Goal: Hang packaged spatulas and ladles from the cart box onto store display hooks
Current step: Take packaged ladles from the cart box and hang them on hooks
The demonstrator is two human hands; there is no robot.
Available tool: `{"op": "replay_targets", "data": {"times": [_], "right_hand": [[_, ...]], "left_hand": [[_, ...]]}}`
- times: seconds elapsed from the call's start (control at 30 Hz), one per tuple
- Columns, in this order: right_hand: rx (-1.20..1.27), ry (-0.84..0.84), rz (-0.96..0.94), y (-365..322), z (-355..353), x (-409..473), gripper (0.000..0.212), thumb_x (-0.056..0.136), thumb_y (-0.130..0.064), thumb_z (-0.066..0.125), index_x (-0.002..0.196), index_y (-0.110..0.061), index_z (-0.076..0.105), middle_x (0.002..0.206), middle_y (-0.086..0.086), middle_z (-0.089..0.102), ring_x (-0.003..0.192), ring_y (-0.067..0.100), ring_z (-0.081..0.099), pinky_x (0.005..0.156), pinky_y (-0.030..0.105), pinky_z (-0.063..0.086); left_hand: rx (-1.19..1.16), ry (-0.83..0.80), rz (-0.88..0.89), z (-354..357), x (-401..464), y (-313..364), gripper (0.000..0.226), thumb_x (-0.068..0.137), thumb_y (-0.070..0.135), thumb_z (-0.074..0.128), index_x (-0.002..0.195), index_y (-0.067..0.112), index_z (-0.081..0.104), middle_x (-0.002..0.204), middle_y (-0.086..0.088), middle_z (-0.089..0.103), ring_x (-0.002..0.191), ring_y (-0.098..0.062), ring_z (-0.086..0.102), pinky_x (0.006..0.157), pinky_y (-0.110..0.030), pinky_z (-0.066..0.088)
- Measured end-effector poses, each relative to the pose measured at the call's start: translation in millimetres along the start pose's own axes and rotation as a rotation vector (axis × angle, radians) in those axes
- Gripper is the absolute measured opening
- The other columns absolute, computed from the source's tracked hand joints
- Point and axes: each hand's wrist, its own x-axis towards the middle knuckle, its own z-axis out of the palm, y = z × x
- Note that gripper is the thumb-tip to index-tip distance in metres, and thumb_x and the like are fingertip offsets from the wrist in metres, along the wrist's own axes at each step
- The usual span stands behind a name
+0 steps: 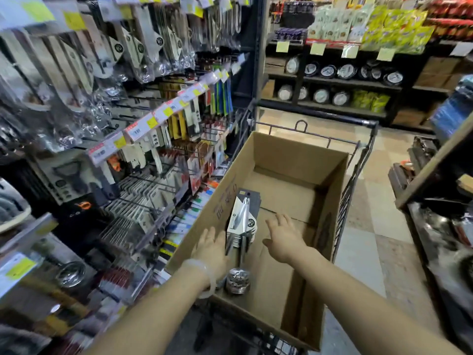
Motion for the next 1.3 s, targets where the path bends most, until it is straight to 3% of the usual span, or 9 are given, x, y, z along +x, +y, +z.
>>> {"op": "replay_targets", "data": {"times": [0.33, 0.5, 0.63, 0.73, 0.83, 0.93, 1.0, 1.17, 1.3], "right_hand": [[0.222, -0.203, 0.186, 9, 54, 52, 0.056, 0.093, -0.028, 0.049, 0.142, -0.011, 0.028, 0.152, 0.015, 0.022, 0.139, 0.032, 0.022, 0.113, 0.035, 0.025], [0.318, -0.255, 0.261, 8, 73, 88, 0.04, 0.093, -0.016, 0.044, 0.131, -0.003, 0.042, 0.137, 0.017, 0.042, 0.128, 0.031, 0.038, 0.102, 0.026, 0.029], [0.372, -0.277, 0.298, 1, 91, 106, 0.025, 0.096, -0.015, 0.039, 0.116, -0.007, 0.052, 0.129, 0.017, 0.05, 0.121, 0.031, 0.043, 0.096, 0.026, 0.027], [0.478, -0.311, 0.376, -6, 109, 115, 0.009, 0.093, -0.018, 0.046, 0.098, -0.011, 0.05, 0.122, 0.019, 0.055, 0.116, 0.03, 0.05, 0.089, 0.028, 0.034], [0.647, -0.291, 0.521, -13, 126, 120, 0.023, 0.087, -0.025, 0.06, 0.103, -0.01, 0.053, 0.112, 0.013, 0.064, 0.106, 0.026, 0.059, 0.074, 0.025, 0.038], [0.752, -0.219, 0.67, -20, 143, 121, 0.025, 0.08, -0.033, 0.068, 0.088, -0.015, 0.053, 0.094, 0.007, 0.065, 0.095, 0.024, 0.062, 0.067, 0.022, 0.035], [0.746, -0.17, 0.725, -24, 150, 121, 0.027, 0.078, -0.036, 0.069, 0.082, -0.018, 0.05, 0.087, 0.003, 0.064, 0.091, 0.025, 0.063, 0.066, 0.024, 0.038], [0.507, -0.108, 0.655, -30, 153, 124, 0.027, 0.085, -0.035, 0.057, 0.104, -0.016, 0.057, 0.105, 0.005, 0.067, 0.099, 0.026, 0.062, 0.071, 0.028, 0.045], [0.436, -0.109, 0.617, -32, 149, 125, 0.027, 0.085, -0.033, 0.053, 0.106, -0.019, 0.057, 0.107, 0.005, 0.067, 0.1, 0.026, 0.062, 0.07, 0.027, 0.044]], "left_hand": [[-0.117, -0.184, -0.017, 28, 95, -4, 0.062, 0.093, 0.024, 0.046, 0.145, 0.009, 0.015, 0.154, -0.018, 0.013, 0.144, -0.026, 0.009, 0.116, -0.03, 0.01], [-0.173, -0.218, -0.076, 44, 145, -9, 0.051, 0.089, 0.027, 0.054, 0.132, 0.007, 0.035, 0.141, -0.014, 0.036, 0.134, -0.029, 0.031, 0.11, -0.032, 0.026], [-0.268, -0.255, -0.185, 59, 167, -11, 0.056, 0.087, 0.024, 0.056, 0.135, 0.007, 0.032, 0.137, -0.015, 0.04, 0.127, -0.034, 0.039, 0.105, -0.039, 0.033], [-0.313, -0.292, -0.293, 73, 180, -14, 0.063, 0.088, 0.022, 0.055, 0.14, 0.005, 0.025, 0.141, -0.018, 0.038, 0.13, -0.034, 0.039, 0.106, -0.037, 0.033], [-0.326, -0.283, -0.349, 84, 189, -18, 0.053, 0.089, 0.022, 0.054, 0.134, 0.005, 0.033, 0.137, -0.017, 0.045, 0.125, -0.031, 0.045, 0.102, -0.035, 0.038], [-0.363, -0.247, -0.406, 91, 195, -23, 0.039, 0.086, 0.027, 0.058, 0.118, 0.008, 0.048, 0.123, -0.012, 0.058, 0.115, -0.029, 0.055, 0.093, -0.032, 0.044], [-0.341, -0.23, -0.411, 96, 198, -25, 0.035, 0.084, 0.03, 0.06, 0.109, 0.008, 0.055, 0.115, -0.011, 0.064, 0.109, -0.028, 0.059, 0.087, -0.031, 0.046], [-0.192, -0.202, -0.326, 99, 200, -30, 0.029, 0.084, 0.034, 0.057, 0.103, 0.013, 0.059, 0.106, -0.007, 0.067, 0.102, -0.027, 0.062, 0.08, -0.032, 0.049], [-0.116, -0.228, -0.262, 95, 202, -29, 0.023, 0.084, 0.025, 0.055, 0.102, 0.013, 0.063, 0.106, -0.007, 0.068, 0.1, -0.027, 0.063, 0.08, -0.033, 0.051]]}}
